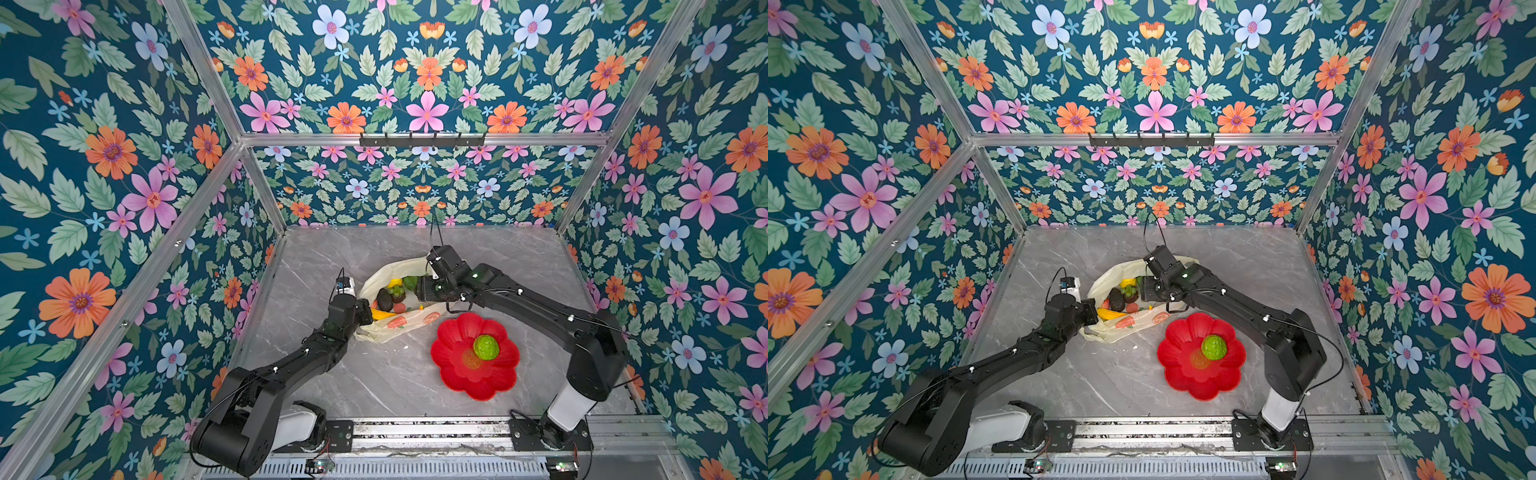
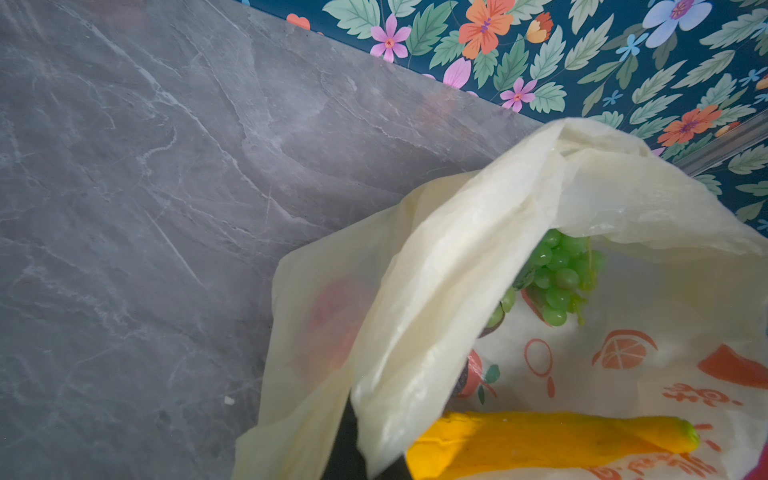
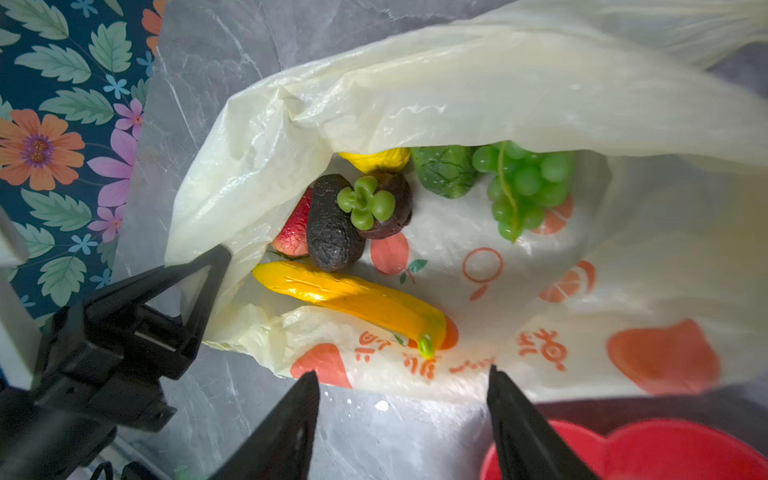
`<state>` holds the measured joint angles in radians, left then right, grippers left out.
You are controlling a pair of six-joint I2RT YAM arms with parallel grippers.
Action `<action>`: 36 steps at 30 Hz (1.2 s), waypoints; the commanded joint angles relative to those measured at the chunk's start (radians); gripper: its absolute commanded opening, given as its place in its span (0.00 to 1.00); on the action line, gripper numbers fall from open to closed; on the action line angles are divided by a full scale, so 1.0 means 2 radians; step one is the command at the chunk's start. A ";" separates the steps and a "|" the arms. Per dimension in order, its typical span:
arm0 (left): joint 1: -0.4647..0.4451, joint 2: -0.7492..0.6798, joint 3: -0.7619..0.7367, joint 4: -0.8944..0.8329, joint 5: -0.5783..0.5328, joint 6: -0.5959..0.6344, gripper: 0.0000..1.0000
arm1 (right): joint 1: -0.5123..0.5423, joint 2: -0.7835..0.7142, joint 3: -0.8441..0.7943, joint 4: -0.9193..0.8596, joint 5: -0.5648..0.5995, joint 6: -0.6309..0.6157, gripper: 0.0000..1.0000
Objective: Take the fake fruits out of the plastic bag
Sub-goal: 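Move the right gripper back into the bag toward the avocado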
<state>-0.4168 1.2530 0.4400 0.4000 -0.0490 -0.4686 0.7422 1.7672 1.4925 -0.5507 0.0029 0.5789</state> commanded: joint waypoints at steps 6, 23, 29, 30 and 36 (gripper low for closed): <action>0.001 -0.001 0.002 0.007 0.014 0.004 0.00 | 0.000 0.105 0.098 -0.015 0.007 -0.016 0.57; 0.001 -0.004 0.004 0.007 0.024 0.007 0.00 | -0.027 0.232 0.223 -0.032 0.038 -0.056 0.52; 0.001 -0.007 0.002 0.008 0.024 0.007 0.00 | -0.035 0.258 0.255 -0.045 0.056 -0.068 0.57; 0.001 -0.006 0.003 0.008 0.025 0.007 0.00 | -0.036 0.262 0.258 -0.042 0.053 -0.072 0.58; 0.001 -0.004 0.003 0.008 0.025 0.007 0.00 | -0.036 0.276 0.275 -0.038 0.045 -0.082 0.59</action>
<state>-0.4160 1.2438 0.4400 0.4038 -0.0002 -0.4648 0.6720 2.3108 2.0258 -0.6323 0.0860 0.4374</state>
